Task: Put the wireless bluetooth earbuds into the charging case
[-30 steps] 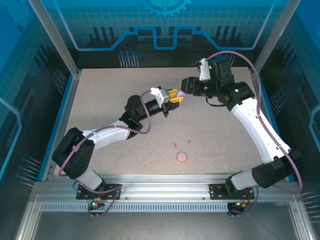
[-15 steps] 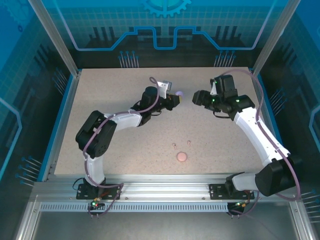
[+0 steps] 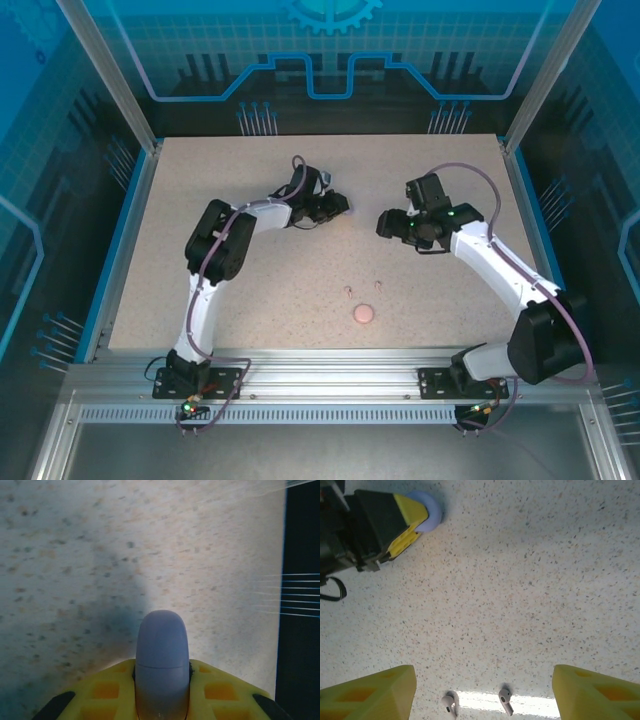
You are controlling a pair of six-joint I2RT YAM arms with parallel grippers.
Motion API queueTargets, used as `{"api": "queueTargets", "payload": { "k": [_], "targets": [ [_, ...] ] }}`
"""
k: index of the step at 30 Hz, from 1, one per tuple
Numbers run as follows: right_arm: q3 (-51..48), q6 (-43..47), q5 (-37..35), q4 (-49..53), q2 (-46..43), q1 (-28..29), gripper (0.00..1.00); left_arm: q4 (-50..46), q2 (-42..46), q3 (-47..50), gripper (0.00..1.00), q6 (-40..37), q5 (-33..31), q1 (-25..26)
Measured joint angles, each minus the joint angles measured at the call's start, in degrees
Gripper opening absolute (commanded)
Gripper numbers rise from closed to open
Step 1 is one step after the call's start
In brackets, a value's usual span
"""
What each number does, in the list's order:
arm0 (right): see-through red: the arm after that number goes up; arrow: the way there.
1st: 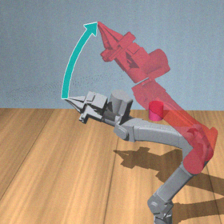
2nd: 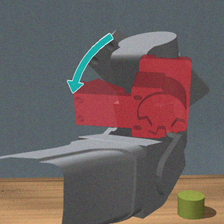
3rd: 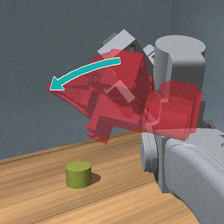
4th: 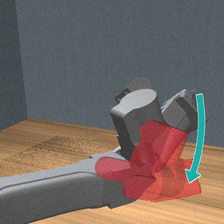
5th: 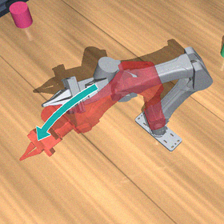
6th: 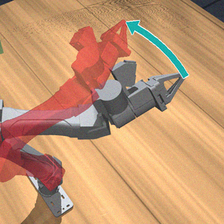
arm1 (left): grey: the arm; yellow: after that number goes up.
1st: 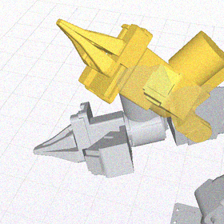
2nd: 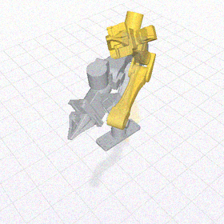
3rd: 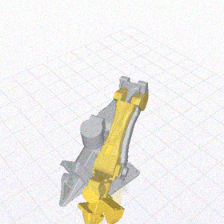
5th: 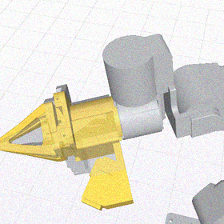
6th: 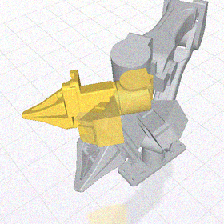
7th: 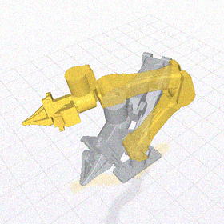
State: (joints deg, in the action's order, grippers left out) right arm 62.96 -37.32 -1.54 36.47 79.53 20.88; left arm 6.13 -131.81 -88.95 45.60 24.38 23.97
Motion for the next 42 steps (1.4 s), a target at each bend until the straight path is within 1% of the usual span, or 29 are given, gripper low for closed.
{"api": "queueTargets", "payload": {
  "k": [4, 6, 10, 14, 20, 23, 25, 27, 28, 29, 31, 33, 37, 42],
  "targets": [
    [0.0, -0.1, -1.3, 0.0, 0.1, 1.9, 0.76, -6.4, -1.5, -4.5, 0.31, -0.7, 1.0, -0.3],
    [0.0, 0.0, -2.0, 0.1, 0.2, 2.8, 0.78, -9.1, -1.5, -5.7, 0.38, -1.1, 1.0, -0.3],
    [0.0, 0.0, -3.5, 0.7, 0.9, 4.6, 0.80, -12.6, -1.5, -6.4, 0.47, -2.4, 1.0, -0.5],
    [0.0, -0.2, -5.3, 2.0, 1.1, 7.0, 0.80, -15.6, -0.4, -6.5, 0.53, -4.1, 0.5, -0.9],
    [-0.3, -2.0, -9.0, 5.0, 1.1, 12.5, 0.80, -19.3, 4.4, -3.1, 0.58, -7.5, -2.1, -3.4],
    [-1.7, -3.7, -10.9, 6.6, 1.0, 15.9, 0.79, -19.8, 9.4, -0.2, 0.59, -9.5, -3.6, -4.6],
    [-3.4, -5.5, -11.8, 7.8, 0.9, 18.0, 0.79, -19.8, 14.5, 2.8, 0.63, -10.5, -4.5, -5.1],
    [-5.0, -7.6, -12.1, 8.9, 0.9, 19.4, 0.78, -18.9, 19.8, 6.1, 0.64, -11.1, -5.3, -5.2],
    [-6.0, -9.0, -12.3, 9.2, 0.9, 20.1, 0.78, -17.9, 23.0, 8.2, 0.68, -11.3, -5.5, -5.2],
    [-6.8, -10.1, -12.4, 9.4, 0.9, 20.7, 0.78, -16.9, 26.0, 10.3, 0.70, -11.3, -5.6, -5.2],
    [-8.3, -12.7, -12.4, 9.7, 0.9, 22.1, 0.78, -14.4, 32.2, 15.1, 0.76, -11.2, -6.1, -5.2],
    [-8.9, -15.0, -12.4, 9.9, 1.2, 23.7, 0.78, -11.8, 37.6, 19.7, 0.98, -11.0, -6.8, -5.1],
    [-8.9, -17.9, -12.3, 9.3, 5.1, 27.1, 0.78, -8.3, 46.6, 28.5, 0.99, -10.4, -8.9, -5.1],
    [-8.1, -19.5, -11.7, 9.3, 12.2, 30.2, 0.78, -6.2, 53.8, 35.8, 0.99, -10.0, -12.9, -5.1]
  ]
}}
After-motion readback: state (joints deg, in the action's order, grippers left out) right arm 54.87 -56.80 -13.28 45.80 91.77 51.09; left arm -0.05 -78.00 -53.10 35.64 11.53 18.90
